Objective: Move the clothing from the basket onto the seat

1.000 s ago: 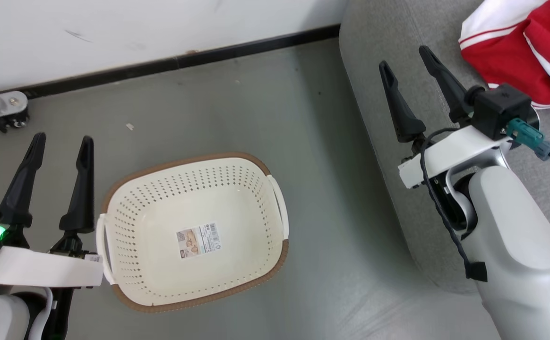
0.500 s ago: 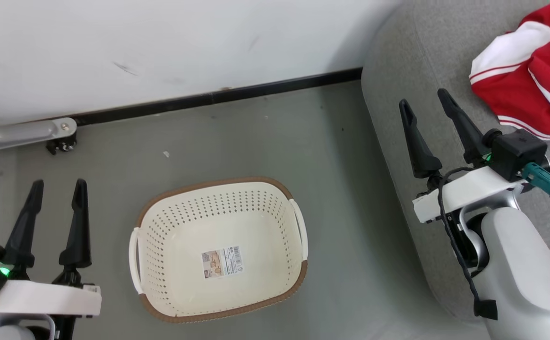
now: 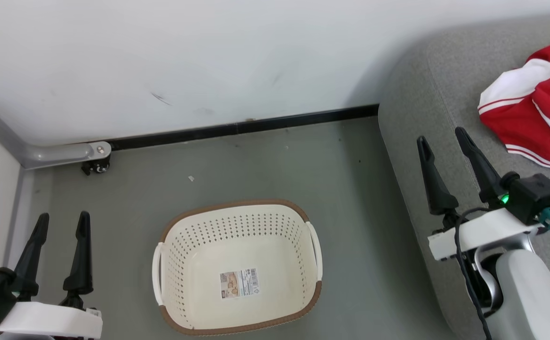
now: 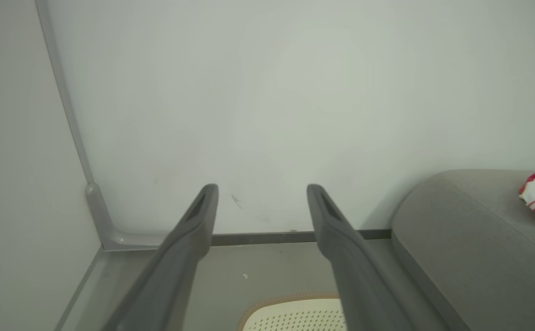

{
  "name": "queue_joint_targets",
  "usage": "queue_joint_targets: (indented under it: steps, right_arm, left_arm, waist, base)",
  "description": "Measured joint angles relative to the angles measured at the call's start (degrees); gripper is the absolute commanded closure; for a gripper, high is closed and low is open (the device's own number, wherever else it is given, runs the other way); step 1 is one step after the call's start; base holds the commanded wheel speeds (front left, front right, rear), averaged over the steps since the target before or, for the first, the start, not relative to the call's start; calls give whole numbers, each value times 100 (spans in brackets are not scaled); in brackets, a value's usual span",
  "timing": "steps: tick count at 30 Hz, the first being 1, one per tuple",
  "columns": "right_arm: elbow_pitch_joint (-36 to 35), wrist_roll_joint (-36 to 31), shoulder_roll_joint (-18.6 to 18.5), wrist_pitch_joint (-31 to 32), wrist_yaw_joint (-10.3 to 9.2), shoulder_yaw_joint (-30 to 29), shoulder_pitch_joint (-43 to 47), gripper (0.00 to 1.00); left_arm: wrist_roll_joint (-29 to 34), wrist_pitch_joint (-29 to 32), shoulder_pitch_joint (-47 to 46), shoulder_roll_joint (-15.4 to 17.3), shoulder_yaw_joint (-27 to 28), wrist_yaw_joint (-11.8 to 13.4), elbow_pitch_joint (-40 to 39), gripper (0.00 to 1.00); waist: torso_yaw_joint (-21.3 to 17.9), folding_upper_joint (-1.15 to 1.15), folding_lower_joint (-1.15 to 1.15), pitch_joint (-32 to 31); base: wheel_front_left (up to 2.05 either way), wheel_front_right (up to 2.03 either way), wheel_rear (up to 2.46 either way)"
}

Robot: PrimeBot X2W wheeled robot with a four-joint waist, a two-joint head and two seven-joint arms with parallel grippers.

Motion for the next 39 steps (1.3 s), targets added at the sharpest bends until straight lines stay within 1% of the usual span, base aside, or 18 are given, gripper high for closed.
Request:
queue_joint_targets:
  steps: [3, 6, 11, 21, 32, 34, 39]
  right_arm:
    - [-88, -21, 1, 0, 0, -85, 199, 0]
    - [-169, -49, 3, 0, 0, -144, 421, 0]
    - [-261, -59, 22, 0, 0, -168, 750, 0]
    - [-445, -59, 38, 0, 0, -167, 1277, 0]
    - [-595, -70, 47, 0, 0, -152, 1653, 0]
    - [-645, -76, 47, 0, 0, -156, 1682, 0]
    - [-699, -76, 51, 0, 0, -165, 1767, 0]
  left_arm:
    - [62, 0, 68, -67, 26, -27, 110, 0]
    - [211, 0, 118, -68, 20, -57, 211, 0]
    - [410, 0, 227, -82, 33, -100, 293, 0]
    - [626, 0, 421, -247, 65, -226, 457, 0]
    - [755, 0, 578, -420, 91, -281, 549, 0]
    - [762, 0, 623, -458, 92, -325, 558, 0]
    - [867, 0, 666, -480, 105, -328, 576, 0]
  waist:
    - [49, 0, 1, -116]
    - [94, 0, 0, -230]
    - [162, 0, 0, -411]
    - [270, 0, 0, -735]
    - [351, 0, 0, -1013]
    - [362, 0, 0, -1053]
    - [378, 0, 0, -1127]
  base:
    - [0, 0, 0]
    - [0, 0, 0]
    - [0, 0, 0]
    - [0, 0, 0]
    - [0, 0, 0]
    - [0, 0, 0]
    - [0, 0, 0]
